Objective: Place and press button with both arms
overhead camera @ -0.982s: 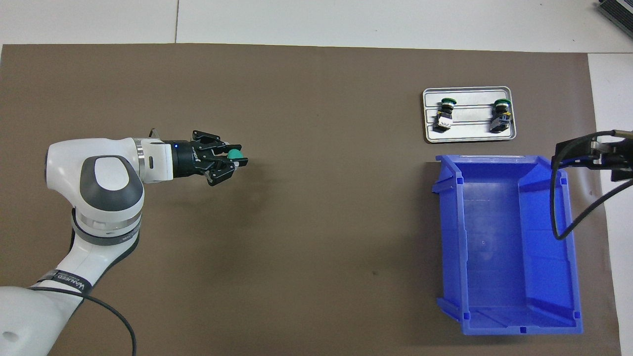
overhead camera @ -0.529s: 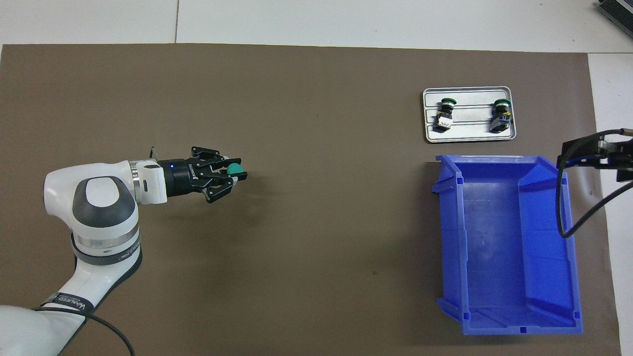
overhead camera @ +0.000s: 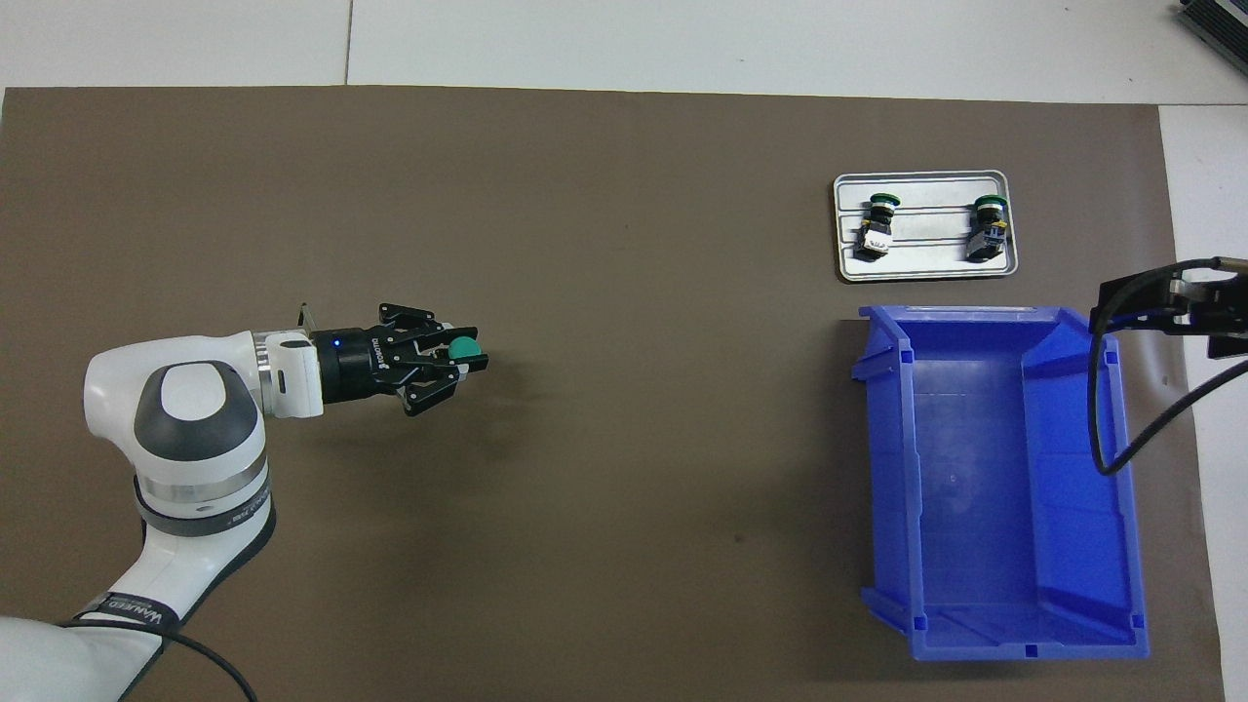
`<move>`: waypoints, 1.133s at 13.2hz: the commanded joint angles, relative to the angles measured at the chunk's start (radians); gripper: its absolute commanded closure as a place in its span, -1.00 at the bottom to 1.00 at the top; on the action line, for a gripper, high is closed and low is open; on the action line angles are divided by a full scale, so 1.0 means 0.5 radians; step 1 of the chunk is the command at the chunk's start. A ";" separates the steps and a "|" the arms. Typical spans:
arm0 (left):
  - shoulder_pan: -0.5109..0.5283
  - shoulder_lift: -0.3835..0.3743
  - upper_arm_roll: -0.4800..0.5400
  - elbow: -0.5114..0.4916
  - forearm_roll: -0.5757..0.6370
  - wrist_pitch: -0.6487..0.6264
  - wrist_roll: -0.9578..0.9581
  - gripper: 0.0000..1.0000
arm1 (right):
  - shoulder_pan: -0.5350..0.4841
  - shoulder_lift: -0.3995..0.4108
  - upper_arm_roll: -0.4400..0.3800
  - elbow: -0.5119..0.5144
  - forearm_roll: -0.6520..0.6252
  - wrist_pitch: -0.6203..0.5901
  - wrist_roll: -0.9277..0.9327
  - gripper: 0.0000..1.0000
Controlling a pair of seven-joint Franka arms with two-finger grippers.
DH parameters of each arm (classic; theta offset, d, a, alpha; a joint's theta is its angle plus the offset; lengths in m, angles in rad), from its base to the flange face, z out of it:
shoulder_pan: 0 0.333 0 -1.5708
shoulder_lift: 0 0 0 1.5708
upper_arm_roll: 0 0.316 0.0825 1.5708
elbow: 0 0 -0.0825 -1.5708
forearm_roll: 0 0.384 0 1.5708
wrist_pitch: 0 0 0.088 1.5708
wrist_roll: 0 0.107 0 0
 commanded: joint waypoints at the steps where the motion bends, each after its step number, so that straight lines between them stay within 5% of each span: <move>1: 0.022 -0.076 -0.007 -0.088 -0.052 -0.015 0.075 1.00 | -0.001 -0.045 -0.011 -0.038 0.045 -0.006 0.014 -1.00; 15: 0.007 -0.116 -0.019 -0.051 -0.266 -0.178 0.013 1.00 | -0.007 -0.063 -0.014 -0.050 0.027 0.010 -0.261 -1.00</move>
